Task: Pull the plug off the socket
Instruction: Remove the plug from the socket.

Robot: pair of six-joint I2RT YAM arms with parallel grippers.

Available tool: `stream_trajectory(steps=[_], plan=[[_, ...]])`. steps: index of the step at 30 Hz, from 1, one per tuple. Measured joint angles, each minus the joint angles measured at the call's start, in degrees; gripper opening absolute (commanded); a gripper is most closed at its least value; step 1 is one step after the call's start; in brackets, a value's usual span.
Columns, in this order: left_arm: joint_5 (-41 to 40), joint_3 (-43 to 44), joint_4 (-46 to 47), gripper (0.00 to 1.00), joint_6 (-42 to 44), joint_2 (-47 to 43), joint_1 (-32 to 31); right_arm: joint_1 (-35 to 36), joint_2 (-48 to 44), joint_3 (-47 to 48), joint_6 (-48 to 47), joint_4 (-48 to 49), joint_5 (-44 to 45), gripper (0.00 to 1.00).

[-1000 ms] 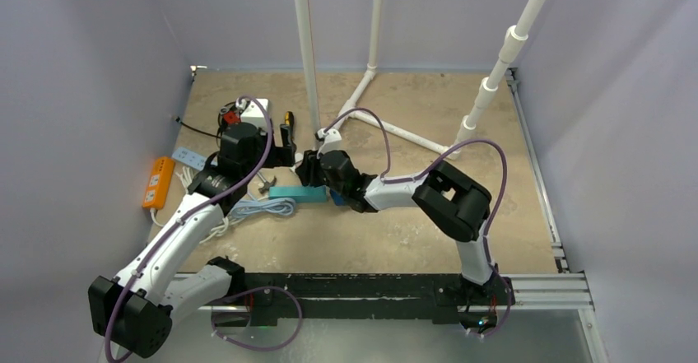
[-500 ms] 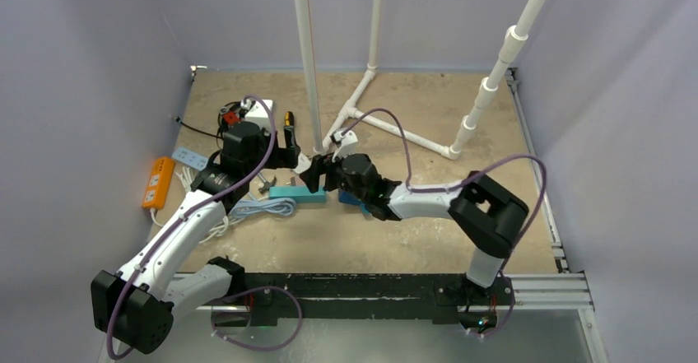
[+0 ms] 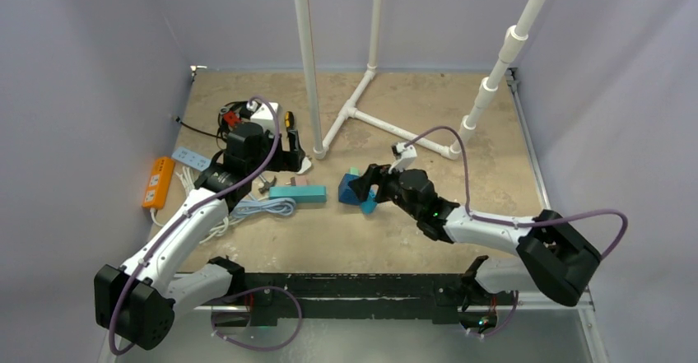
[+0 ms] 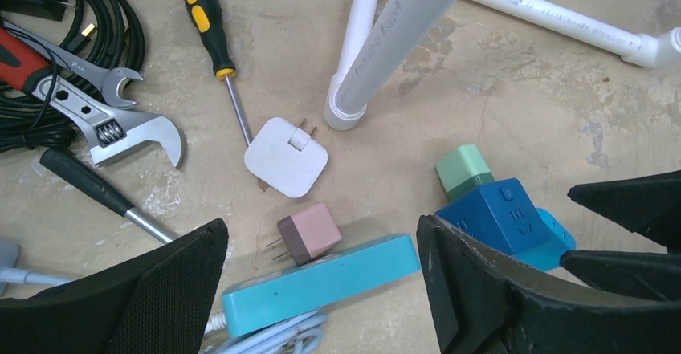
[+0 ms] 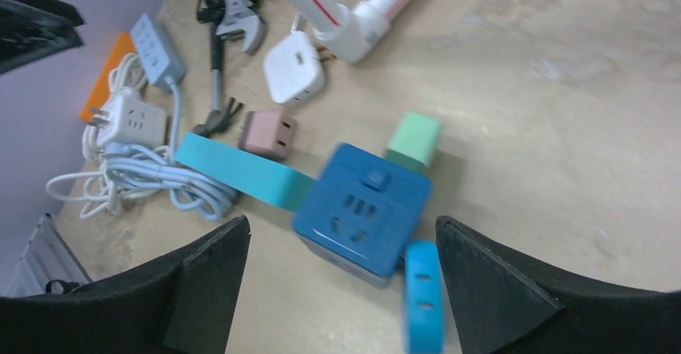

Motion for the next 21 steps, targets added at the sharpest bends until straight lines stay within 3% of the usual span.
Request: stream_trajectory(steps=[9, 21], plan=[[2.12, 0.0, 0.11, 0.82, -0.02, 0.35, -0.04, -6.51, -7.72, -10.8, 5.64, 0.52, -1.88, 0.78], [2.69, 0.0, 0.11, 0.82, -0.04, 1.27, -0.11, -7.3, -2.99, -11.98, 10.16, 3.52, -3.37, 0.61]])
